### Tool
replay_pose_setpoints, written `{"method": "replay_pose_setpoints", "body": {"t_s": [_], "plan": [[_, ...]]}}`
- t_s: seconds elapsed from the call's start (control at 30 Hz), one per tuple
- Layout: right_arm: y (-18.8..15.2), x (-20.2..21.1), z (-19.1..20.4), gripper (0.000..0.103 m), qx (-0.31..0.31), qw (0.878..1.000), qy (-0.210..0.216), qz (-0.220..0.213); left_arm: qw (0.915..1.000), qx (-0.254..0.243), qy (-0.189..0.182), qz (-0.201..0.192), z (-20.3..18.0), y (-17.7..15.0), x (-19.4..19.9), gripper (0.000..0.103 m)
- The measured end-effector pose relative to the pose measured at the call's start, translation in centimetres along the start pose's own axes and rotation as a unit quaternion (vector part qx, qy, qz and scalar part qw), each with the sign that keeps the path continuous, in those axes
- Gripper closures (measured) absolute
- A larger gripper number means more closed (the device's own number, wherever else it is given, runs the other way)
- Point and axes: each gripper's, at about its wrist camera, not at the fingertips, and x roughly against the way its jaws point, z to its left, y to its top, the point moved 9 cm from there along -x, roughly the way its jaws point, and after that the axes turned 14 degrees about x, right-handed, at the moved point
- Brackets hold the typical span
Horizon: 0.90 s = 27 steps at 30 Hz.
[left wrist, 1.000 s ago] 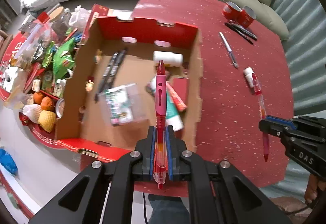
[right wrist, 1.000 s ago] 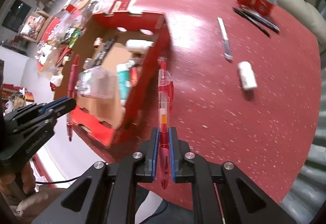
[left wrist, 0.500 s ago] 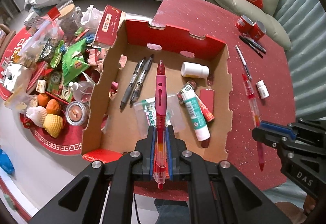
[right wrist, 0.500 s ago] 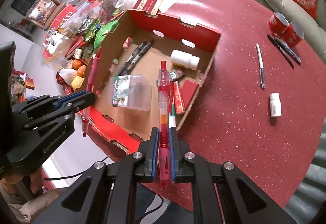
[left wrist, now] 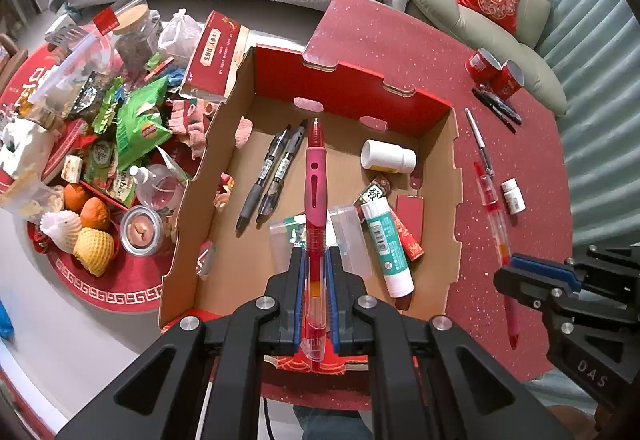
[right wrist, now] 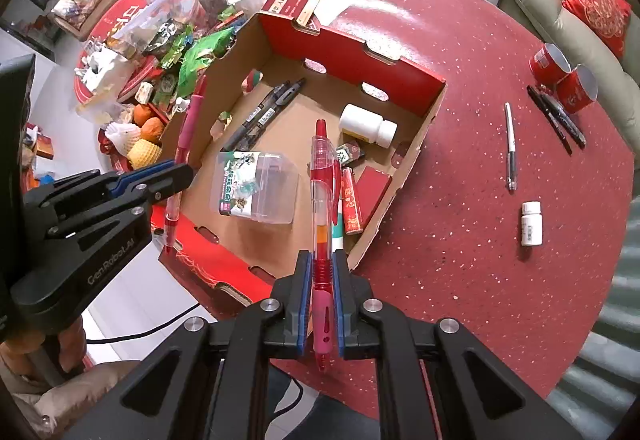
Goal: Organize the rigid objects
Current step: 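Carry the pink pen and red pen over the cardboard box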
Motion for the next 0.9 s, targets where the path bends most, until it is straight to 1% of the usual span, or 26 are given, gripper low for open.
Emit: {"method": "replay_pose_setpoints", "body": {"t_s": [0.67,0.9], "plan": [[0.9,-1.0,0.1,0.092,-0.001,1.000,0.003,0.013,0.9999,-0.008,0.001,0.008,-0.1,1.2,-1.0,0.093],[1.1,-1.5,-0.2,0.092,-0.006,1.000,0.006,0.015,0.9997,-0.022,0.005,0.002,-0.5,2.6,-1.3,0.093]]}}
